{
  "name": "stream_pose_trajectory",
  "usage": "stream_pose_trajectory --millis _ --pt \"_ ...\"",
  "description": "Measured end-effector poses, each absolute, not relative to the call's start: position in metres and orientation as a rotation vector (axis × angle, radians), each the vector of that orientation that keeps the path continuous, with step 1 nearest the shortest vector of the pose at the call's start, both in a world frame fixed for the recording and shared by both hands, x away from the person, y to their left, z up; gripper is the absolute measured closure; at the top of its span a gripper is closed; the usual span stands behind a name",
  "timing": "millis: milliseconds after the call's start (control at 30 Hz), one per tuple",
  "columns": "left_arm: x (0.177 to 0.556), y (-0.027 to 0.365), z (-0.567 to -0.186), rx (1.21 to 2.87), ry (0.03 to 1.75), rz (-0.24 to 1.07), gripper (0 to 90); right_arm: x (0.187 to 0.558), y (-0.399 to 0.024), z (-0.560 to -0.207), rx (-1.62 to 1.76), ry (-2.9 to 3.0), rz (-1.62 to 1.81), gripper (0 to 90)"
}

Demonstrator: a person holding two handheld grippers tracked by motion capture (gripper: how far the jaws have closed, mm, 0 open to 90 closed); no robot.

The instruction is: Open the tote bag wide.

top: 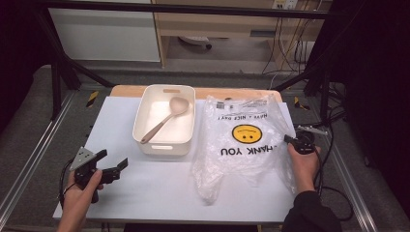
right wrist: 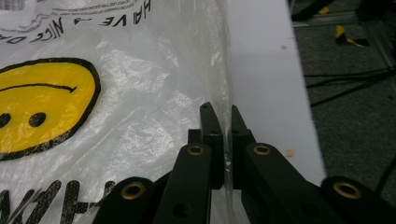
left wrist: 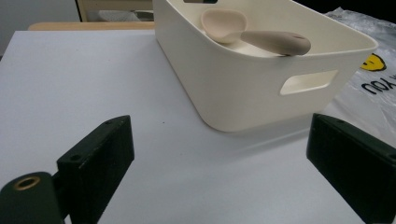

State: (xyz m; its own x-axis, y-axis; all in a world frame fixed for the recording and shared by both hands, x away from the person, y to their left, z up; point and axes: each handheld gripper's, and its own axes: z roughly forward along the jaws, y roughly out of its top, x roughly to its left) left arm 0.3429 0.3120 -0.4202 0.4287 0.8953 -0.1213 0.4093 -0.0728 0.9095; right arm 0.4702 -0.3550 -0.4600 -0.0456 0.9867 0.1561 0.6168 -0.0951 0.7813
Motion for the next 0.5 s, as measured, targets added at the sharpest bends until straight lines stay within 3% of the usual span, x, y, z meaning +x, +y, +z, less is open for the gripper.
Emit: stream_pose_trajectory --millis 300,367,500 --pt "0.343 0.311 -0.419 1.679 1.149 0.609 7.4 0.454 -0.362 -0.454 1.799 1.637 1.014 87.4" --pt "0.342 0.312 -0.419 1.678 1.149 0.618 7.4 0.446 -0.359 -0.45 1.777 1.657 1.028 77.5" --pt "0.34 0.313 -0.418 1.678 1.147 0.627 7.3 0.437 -0.35 -0.438 1.698 1.688 1.055 48.1"
